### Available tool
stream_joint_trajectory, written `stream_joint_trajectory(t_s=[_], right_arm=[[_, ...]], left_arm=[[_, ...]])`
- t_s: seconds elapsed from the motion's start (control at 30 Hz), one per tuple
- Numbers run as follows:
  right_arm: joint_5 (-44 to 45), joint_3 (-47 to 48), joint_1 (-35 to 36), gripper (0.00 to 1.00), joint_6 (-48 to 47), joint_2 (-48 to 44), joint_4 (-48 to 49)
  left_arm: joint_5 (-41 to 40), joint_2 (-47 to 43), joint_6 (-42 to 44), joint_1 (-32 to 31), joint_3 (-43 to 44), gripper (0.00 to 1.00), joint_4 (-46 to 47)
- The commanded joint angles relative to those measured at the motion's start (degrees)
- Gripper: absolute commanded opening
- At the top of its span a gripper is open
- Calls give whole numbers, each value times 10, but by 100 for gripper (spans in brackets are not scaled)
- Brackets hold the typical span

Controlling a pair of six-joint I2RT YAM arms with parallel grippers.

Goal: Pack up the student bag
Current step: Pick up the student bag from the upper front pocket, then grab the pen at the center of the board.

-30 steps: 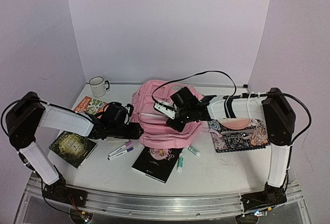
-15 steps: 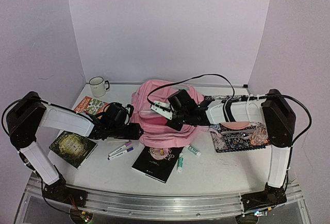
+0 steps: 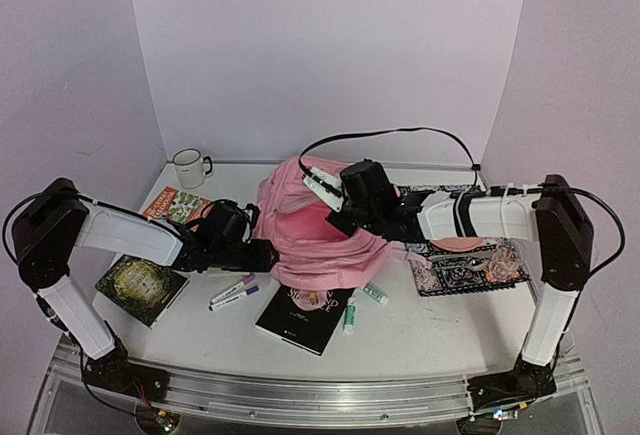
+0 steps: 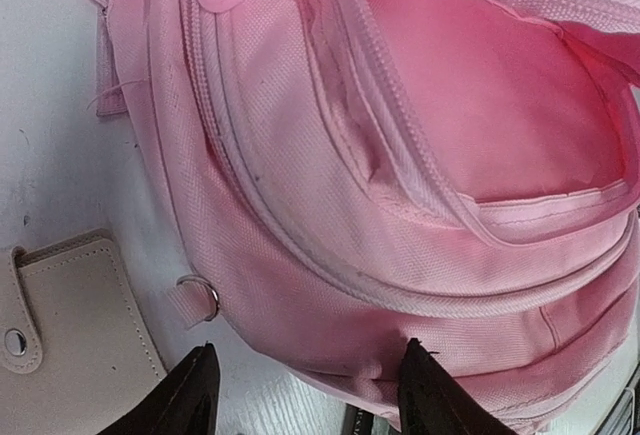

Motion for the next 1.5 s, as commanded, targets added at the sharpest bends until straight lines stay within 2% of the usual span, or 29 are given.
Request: stream_joint_trajectory(t_s=[0.0, 0.27, 0.57, 0.83, 1.17, 1.47], right_arm=[[31, 31, -4, 0, 19, 3, 78], [16, 29, -4, 0, 26, 5, 68], [-3, 16, -4, 0, 40, -5, 60], [-8, 10, -4, 0, 44, -10, 59], [-12, 2, -4, 0, 48, -16, 59], [-12, 1, -4, 0, 48, -14, 59]], left_arm=[[-25, -65, 3, -1, -9, 66, -57], [-51, -137, 15, -1, -1, 67, -214], [-63, -125, 10, -1, 27, 62, -353], [-24, -59, 63, 18, 66, 46, -374], [7, 6, 117, 46, 111, 42, -394], [56, 43, 136, 46, 115, 44, -413]])
